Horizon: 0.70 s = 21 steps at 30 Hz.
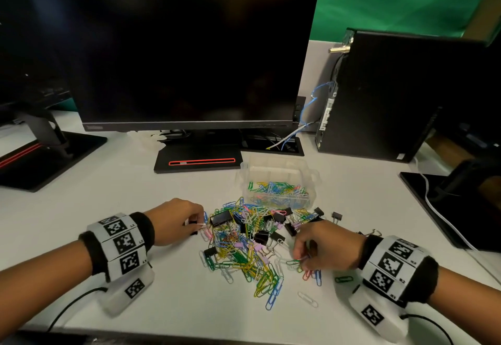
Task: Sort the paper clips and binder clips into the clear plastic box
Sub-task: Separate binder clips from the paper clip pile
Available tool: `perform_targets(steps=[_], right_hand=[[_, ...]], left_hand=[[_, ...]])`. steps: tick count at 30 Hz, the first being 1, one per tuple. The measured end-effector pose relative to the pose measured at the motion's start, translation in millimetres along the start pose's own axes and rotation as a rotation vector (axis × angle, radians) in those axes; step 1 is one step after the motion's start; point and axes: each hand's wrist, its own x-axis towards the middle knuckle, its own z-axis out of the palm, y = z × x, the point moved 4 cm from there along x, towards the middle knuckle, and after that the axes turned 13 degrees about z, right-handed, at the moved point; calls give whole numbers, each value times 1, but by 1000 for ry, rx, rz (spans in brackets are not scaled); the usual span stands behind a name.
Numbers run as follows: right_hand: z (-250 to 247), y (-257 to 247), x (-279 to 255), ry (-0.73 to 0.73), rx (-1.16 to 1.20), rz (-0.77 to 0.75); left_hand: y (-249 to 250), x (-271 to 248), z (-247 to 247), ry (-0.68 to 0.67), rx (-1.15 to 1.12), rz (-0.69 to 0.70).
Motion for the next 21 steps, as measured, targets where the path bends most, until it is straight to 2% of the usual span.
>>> perform_targets(steps=[6,8,10,14,21], right_hand=[[-11,-19,-4,29,-46,-87],[-13,-33,-4,59,-72,-143],[-12,-47,-2,79,-70,-211],[0,-71,5,52,-101,-278],[21,-93,13,6,-349,-370]], left_hand=[[-2,-5,0,-8,38,-42],[4,-5,-4,63,76,4],[16,-6,-7,108,72,105],[37,-6,-6,14,-25,274],[38,-8,5,-113,-2,307]])
